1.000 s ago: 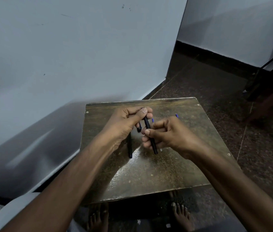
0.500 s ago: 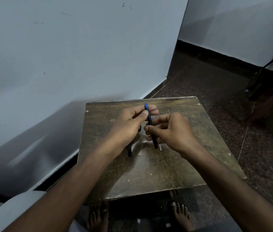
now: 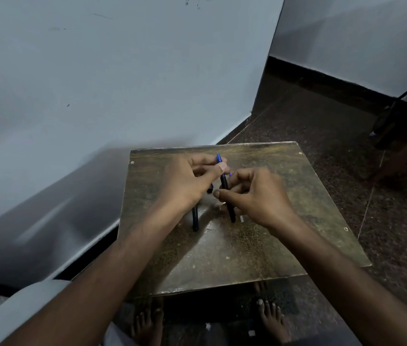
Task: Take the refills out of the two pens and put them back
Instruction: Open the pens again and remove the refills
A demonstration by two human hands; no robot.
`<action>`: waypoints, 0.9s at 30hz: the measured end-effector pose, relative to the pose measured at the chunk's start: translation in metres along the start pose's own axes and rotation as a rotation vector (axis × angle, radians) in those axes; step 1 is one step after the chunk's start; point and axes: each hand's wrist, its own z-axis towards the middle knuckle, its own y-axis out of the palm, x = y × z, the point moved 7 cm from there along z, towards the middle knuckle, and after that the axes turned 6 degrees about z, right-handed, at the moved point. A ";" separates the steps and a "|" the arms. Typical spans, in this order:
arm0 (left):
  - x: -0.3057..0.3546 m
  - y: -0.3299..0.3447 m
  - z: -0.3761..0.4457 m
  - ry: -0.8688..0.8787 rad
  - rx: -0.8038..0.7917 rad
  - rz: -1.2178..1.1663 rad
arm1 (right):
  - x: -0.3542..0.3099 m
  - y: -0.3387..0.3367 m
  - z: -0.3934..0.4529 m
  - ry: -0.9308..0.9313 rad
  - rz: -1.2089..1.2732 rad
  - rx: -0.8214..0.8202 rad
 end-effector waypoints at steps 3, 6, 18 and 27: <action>-0.007 -0.010 0.001 -0.080 0.116 0.048 | -0.003 0.002 -0.002 -0.022 -0.034 -0.011; -0.004 -0.007 0.001 -0.040 0.028 0.148 | -0.004 0.001 -0.002 -0.026 -0.059 0.006; 0.001 -0.014 -0.003 -0.034 0.119 0.029 | -0.006 0.005 -0.004 -0.020 -0.041 -0.064; 0.007 -0.040 0.003 0.020 0.220 -0.094 | 0.006 0.003 -0.006 0.084 -0.060 -0.285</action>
